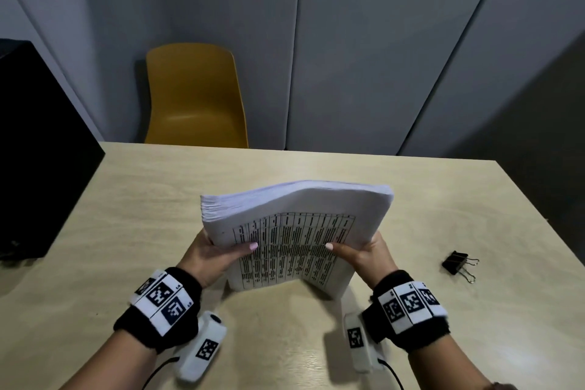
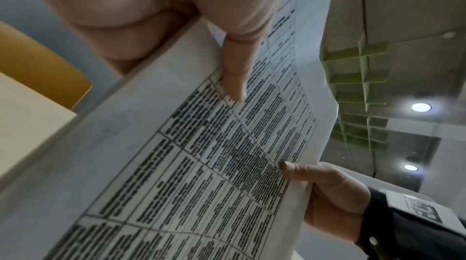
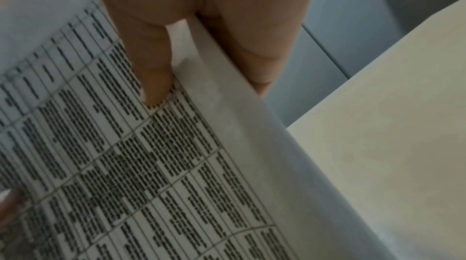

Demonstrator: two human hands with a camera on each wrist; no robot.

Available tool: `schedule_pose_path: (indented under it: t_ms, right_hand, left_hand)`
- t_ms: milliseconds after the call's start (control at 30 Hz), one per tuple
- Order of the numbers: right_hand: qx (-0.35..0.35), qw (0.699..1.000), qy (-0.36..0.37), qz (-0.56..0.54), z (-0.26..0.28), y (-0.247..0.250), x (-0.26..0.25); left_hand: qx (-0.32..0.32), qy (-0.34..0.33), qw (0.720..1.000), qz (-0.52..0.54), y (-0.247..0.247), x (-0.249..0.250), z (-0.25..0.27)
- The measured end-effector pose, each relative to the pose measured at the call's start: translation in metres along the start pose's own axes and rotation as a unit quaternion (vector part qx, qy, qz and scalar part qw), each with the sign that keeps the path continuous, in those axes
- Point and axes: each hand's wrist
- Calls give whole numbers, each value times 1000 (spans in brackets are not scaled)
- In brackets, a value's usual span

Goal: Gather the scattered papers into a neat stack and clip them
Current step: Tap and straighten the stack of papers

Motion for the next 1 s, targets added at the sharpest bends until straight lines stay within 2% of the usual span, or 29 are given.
schedule_pose_path:
  t_ms: [133,233,367,467,533,633,733,833,933,1000]
  right_hand:
    - [18,999,-3,-50,1,1,0]
    - [43,999,-31,-10,5,-6,13]
    - [82,994,-66,36,5,-12,29]
    - [65,993,-89,43,6,-9,26]
    - [36,989,-129,55,8,-5,29]
    - [2,972,-220,85,13,-4,48]
    - [4,949,-291,122,18,-11,77]
    - [31,931,-325,161,25,-13,92]
    - [38,923,-341,171,28,-13,95]
    - [47,921,-344,175,28,-10,96]
  left_hand:
    - [10,-18,1000,-1,2,4,1]
    - [4,6,1000,-13,1,-12,4]
    - [34,23,998,-39,-7,-20,7]
    - [14,24,996,-85,-2,-13,7]
    - [-33,92,991,-94,5,-17,1]
    - [-118,204,968,-92,9,-30,0]
    - [-161,265,942,-130,3,-58,7]
    - [-150,304,929,-149,3,-93,18]
    - [-112,330,927,-136,20,-167,23]
    - [-96,338,927,-129,22,-180,22]
Point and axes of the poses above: each hand's wrist, its own z-axis away from the middle knuckle, its own y-axis out of the back of the hand, x = y × z, and after that the axes turned 15 degrees about -y, right-handed
